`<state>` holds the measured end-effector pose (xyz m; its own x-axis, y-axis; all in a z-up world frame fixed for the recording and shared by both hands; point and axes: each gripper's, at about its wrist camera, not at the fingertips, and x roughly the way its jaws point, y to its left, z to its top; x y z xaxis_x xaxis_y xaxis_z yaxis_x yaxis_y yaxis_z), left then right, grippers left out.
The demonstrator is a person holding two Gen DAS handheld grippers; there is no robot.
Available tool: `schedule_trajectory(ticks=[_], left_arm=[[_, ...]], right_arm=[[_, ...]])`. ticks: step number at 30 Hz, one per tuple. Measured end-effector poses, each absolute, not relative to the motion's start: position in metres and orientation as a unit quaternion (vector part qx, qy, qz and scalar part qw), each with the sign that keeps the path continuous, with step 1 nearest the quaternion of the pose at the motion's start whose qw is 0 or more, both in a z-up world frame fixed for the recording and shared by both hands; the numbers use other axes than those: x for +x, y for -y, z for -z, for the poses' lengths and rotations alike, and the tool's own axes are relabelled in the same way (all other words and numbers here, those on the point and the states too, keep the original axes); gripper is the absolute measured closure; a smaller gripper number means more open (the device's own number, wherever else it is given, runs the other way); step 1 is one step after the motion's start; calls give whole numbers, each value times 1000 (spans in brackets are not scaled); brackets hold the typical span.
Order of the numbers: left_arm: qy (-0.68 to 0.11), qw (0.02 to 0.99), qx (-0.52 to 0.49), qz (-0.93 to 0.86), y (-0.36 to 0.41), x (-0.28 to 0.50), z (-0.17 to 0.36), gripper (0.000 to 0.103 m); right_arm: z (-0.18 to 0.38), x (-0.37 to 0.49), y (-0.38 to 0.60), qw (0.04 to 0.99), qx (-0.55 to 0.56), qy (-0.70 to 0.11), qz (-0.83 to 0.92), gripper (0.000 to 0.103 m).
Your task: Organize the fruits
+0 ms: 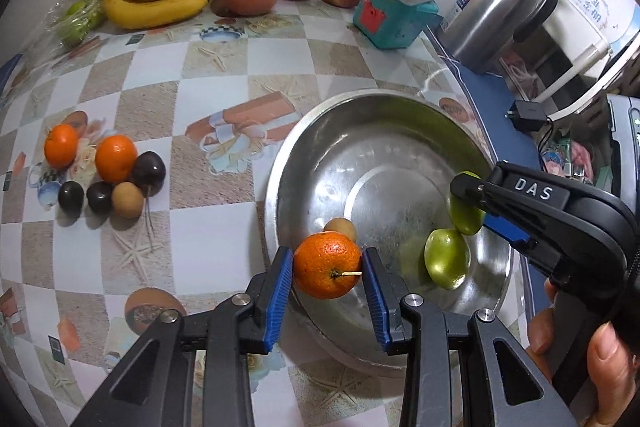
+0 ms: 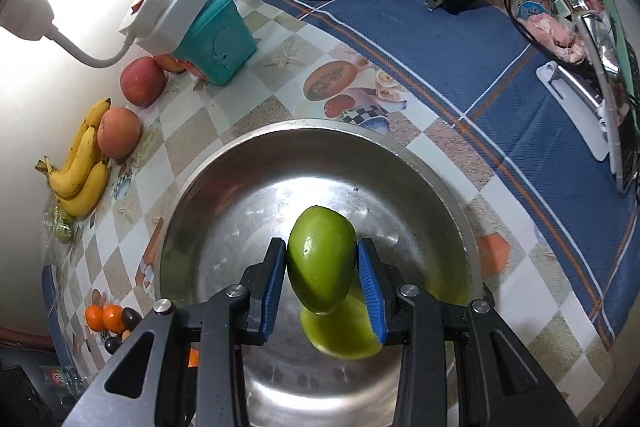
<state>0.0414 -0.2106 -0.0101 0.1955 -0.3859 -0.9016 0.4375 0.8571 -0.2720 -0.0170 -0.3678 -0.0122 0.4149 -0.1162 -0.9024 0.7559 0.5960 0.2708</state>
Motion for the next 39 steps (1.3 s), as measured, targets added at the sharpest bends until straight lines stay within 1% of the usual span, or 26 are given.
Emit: schedule_trajectory(ticks=[9, 20, 26, 36, 39], left_arm=[[-579, 769, 23, 272, 217, 41, 17, 65], [-531, 803, -14, 271, 216, 66, 17, 65], [-518, 810, -7, 276, 224, 69, 18, 65], [-537, 799, 9, 271, 226, 64, 18, 63], [-544, 794, 6, 271, 225, 64, 18, 59]], right_arm=[[21, -15, 367, 765, 347, -464, 281, 65], [24, -9, 362, 766, 339, -473, 274, 65], [24, -7, 362, 766, 336, -473, 276, 65], [25, -4, 362, 762, 332, -481, 280, 64], [27, -2, 361, 759, 332, -486, 277, 60]])
